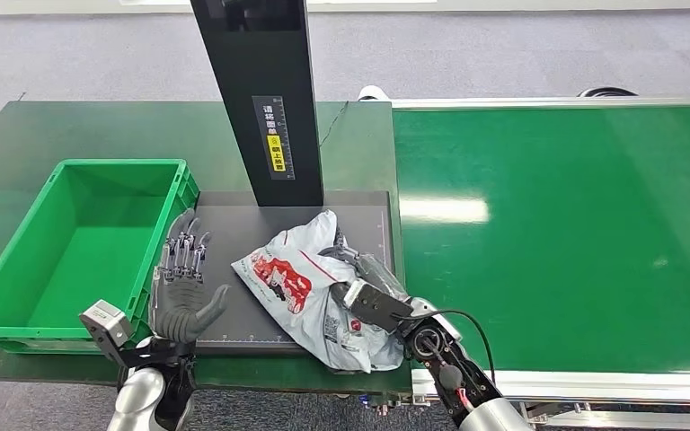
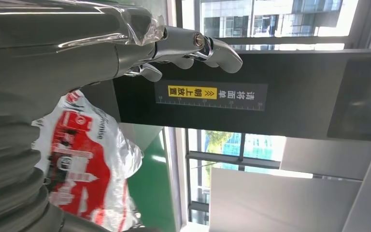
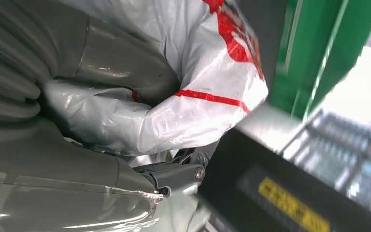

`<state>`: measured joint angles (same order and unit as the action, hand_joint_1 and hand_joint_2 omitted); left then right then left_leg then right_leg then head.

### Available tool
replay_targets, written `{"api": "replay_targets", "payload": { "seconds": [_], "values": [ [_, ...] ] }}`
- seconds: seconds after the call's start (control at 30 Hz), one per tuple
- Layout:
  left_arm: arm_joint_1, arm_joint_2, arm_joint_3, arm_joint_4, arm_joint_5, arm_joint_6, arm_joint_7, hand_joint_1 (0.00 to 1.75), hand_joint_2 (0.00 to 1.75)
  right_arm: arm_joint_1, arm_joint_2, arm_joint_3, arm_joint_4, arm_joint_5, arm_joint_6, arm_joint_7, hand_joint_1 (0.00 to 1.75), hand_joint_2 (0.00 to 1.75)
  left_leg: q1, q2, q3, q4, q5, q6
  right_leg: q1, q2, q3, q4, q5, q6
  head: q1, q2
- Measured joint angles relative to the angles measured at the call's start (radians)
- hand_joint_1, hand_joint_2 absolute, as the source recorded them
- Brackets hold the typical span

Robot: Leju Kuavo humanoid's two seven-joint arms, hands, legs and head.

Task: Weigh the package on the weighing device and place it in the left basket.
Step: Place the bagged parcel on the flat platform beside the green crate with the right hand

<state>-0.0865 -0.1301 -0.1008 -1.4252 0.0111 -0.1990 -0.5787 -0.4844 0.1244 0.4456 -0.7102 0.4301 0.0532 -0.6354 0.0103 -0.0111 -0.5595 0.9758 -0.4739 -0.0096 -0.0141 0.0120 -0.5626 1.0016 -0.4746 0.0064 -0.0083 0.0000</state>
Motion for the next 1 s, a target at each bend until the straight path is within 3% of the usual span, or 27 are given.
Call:
{"api": "replay_targets", "payload": {
  "seconds": [0.07, 0.17, 0.3, 0.53, 0.83, 1.0],
  "values": [
    [-0.001, 0.000, -0.005, 0.000, -0.001, -0.001, 0.000, 0.00, 1.75, 0.012, 0.000, -0.019, -0.016, -0.001, -0.071, -0.002, 0.75, 1.75, 0.000, 0.000, 0.000, 0.000, 0.000, 0.000, 0.000, 0.000, 0.000, 0.000, 0.000, 0.000, 0.000, 0.000],
    [-0.003, 0.001, -0.015, 0.001, -0.010, 0.000, 0.000, 0.00, 1.75, 0.032, 0.000, -0.050, -0.047, -0.002, -0.153, 0.011, 0.75, 1.75, 0.000, 0.000, 0.000, 0.000, 0.000, 0.000, 0.000, 0.000, 0.000, 0.000, 0.000, 0.000, 0.000, 0.000],
    [-0.004, 0.002, -0.020, 0.001, -0.015, 0.002, 0.000, 0.00, 1.75, 0.047, 0.000, -0.075, -0.075, -0.001, -0.173, 0.018, 0.00, 1.75, 0.000, 0.000, 0.000, 0.000, 0.000, 0.000, 0.000, 0.000, 0.000, 0.000, 0.000, 0.000, 0.000, 0.000],
    [-0.013, 0.005, -0.044, 0.007, -0.027, -0.001, 0.007, 0.00, 1.75, 0.057, -0.002, -0.104, -0.091, -0.006, -0.202, 0.058, 0.00, 1.75, 0.000, 0.000, 0.000, 0.000, 0.000, 0.000, 0.000, 0.000, 0.000, 0.000, 0.000, 0.000, 0.000, 0.000],
    [-0.018, 0.019, -0.121, 0.031, -0.142, -0.004, 0.028, 0.00, 1.75, 0.064, -0.012, -0.116, -0.076, -0.025, -0.051, 0.130, 0.00, 1.75, 0.000, 0.000, 0.000, 0.000, 0.000, 0.000, 0.000, 0.000, 0.000, 0.000, 0.000, 0.000, 0.000, 0.000],
    [-0.018, 0.025, -0.157, 0.050, -0.218, 0.017, 0.050, 0.00, 1.75, 0.067, -0.013, -0.123, -0.063, -0.042, -0.030, 0.131, 0.00, 1.75, 0.000, 0.000, 0.000, 0.000, 0.000, 0.000, 0.000, 0.000, 0.000, 0.000, 0.000, 0.000, 0.000, 0.000]
  ]
}}
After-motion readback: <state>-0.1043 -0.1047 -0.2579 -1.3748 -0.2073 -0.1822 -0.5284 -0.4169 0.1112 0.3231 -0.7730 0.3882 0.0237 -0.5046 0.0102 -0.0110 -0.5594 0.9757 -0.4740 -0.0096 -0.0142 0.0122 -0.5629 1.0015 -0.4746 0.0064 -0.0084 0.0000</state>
